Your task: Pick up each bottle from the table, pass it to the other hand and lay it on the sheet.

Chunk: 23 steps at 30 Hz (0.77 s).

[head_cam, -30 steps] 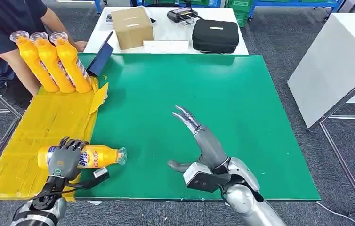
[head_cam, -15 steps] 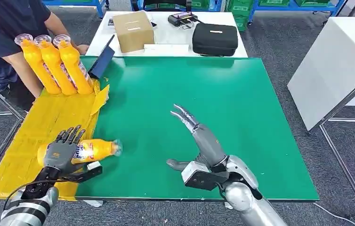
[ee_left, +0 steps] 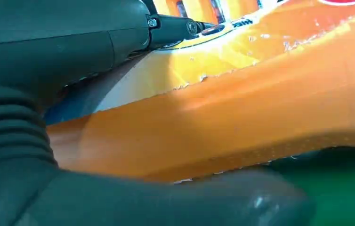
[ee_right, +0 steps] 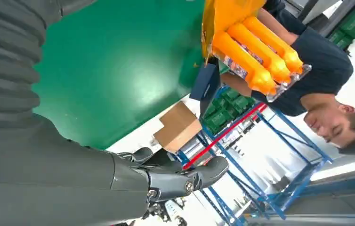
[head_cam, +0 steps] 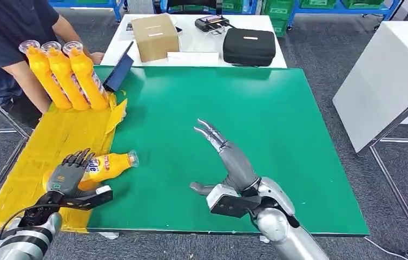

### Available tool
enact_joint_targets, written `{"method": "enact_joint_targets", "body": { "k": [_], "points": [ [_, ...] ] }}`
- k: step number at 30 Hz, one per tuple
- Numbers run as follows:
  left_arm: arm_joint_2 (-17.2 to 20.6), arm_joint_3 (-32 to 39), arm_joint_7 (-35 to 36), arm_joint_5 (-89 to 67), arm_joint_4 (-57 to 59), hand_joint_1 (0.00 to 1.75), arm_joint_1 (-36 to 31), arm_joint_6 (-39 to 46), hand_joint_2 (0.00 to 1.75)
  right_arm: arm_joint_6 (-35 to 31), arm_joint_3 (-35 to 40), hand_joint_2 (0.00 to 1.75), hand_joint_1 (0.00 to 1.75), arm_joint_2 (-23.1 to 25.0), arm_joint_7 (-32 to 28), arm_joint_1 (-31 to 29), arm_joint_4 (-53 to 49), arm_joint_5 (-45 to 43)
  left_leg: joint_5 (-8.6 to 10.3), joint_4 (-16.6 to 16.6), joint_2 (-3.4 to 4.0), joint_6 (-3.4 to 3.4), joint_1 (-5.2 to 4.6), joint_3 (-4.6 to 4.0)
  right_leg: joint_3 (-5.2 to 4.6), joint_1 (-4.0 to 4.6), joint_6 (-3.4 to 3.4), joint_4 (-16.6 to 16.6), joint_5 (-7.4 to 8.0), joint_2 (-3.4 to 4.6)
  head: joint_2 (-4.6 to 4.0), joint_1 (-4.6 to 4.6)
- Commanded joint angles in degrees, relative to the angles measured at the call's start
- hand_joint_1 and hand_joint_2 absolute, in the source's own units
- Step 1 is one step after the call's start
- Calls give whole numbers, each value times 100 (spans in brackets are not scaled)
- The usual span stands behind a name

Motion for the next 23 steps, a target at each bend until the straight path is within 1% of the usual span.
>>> {"method": "enact_joint_targets", "body": {
  "k": [1,2,3,4,5,6,7,8,9,10,11,12,13,15,16,17,18,19,23],
  "points": [
    [-13,-276,303,-17,671,0,340,210,0,43,67,175,0,13,4,-186,404,8,19,16,43,-14,6,-64,-83,10,-14,26,25,57,0,-2],
    [-96,-182,358,14,519,0,370,527,0,41,64,175,0,2,8,-136,374,25,-1,22,30,-23,7,-31,-48,11,-15,31,8,41,0,0],
    [-168,-40,375,110,331,0,419,799,0,36,61,175,0,-8,10,-90,348,35,9,25,35,-25,10,-59,-81,14,-18,37,18,52,0,0],
    [-246,115,380,174,87,0,490,1067,0,11,50,175,0,-14,19,-31,312,72,9,17,23,-24,15,-33,-51,16,-13,30,7,34,0,0],
    [-394,429,130,493,-386,0,618,1246,0,-21,32,175,0,-28,24,63,248,106,24,13,41,-31,25,-80,-103,27,-20,22,26,59,0,0],
    [-512,669,-70,792,-828,0,737,1342,0,-51,15,175,0,-37,29,139,193,132,57,-7,32,-36,25,-45,-67,31,-25,-3,35,42,0,2],
    [-678,928,-441,1358,-1323,0,839,1270,0,-89,-11,175,0,-36,36,232,127,172,58,-4,20,-33,24,-40,-56,29,-22,-2,43,24,0,2],
    [-853,1183,-782,2004,-1952,0,935,957,0,-141,-48,175,0,-7,36,352,46,224,53,-11,27,-32,24,-34,-52,29,-25,-11,57,32,0,-2],
    [-984,1342,-1006,2456,-2430,0,1073,681,0,-218,-133,175,0,30,1,571,-34,347,49,-5,30,-31,28,-38,-53,32,-9,-11,91,31,0,0],
    [-1118,1476,-1269,2968,-2796,0,1113,347,0,-291,-192,175,0,89,-109,703,-76,431,44,10,27,-30,30,-41,-50,34,-12,-1,77,23,0,2],
    [-1246,1594,-1392,3396,-3198,0,1111,-29,0,-412,-222,175,0,157,-196,785,-115,599,46,12,19,-29,28,-48,-51,31,-10,2,75,12,0,0],
    [-1251,1586,-1362,3391,-3248,0,1095,-82,0,-416,-219,175,0,166,-197,787,-124,606,45,16,16,-28,26,-59,-85,28,-8,8,72,6,0,2],
    [-1451,1712,-1606,4196,-3699,0,1060,-650,0,-832,-319,175,0,362,-269,882,-230,990,44,21,21,-29,33,-85,-109,34,-9,6,75,17,0,2],
    [-1477,1680,-1481,4164,-3864,0,1061,-745,0,-819,-280,175,0,410,-199,891,-316,1079,51,16,40,-27,25,-139,-141,28,-5,9,87,28,0,4],
    [-1617,1774,-1775,4730,-4145,0,1092,-934,0,-798,-249,0,0,373,-81,839,-315,1255,43,23,51,-25,30,-152,-125,33,-3,9,87,43,0,2],
    [-1761,1817,-1743,5153,-4535,0,1111,-1247,0,-891,-394,0,0,522,-136,925,-354,1183,57,24,52,-9,26,-176,-145,30,3,12,100,41,0,4],
    [-1847,1750,-1772,5283,-4894,0,1179,-1328,0,-983,-478,0,0,621,-219,1015,-427,1141,59,20,61,-8,24,-181,-155,28,-6,11,108,42,0,2],
    [-1953,1703,-1709,5888,-5328,0,1257,-1743,0,-1024,-596,0,0,753,-325,1135,-532,955,47,27,68,-11,29,-176,-147,34,-9,12,100,56,0,0],
    [-1957,1649,-1594,5885,-5488,0,1321,-1770,0,-1040,-608,0,0,756,-328,1180,-583,955,57,20,70,-10,22,-189,-168,28,-6,10,105,59,0,2]
  ]
}}
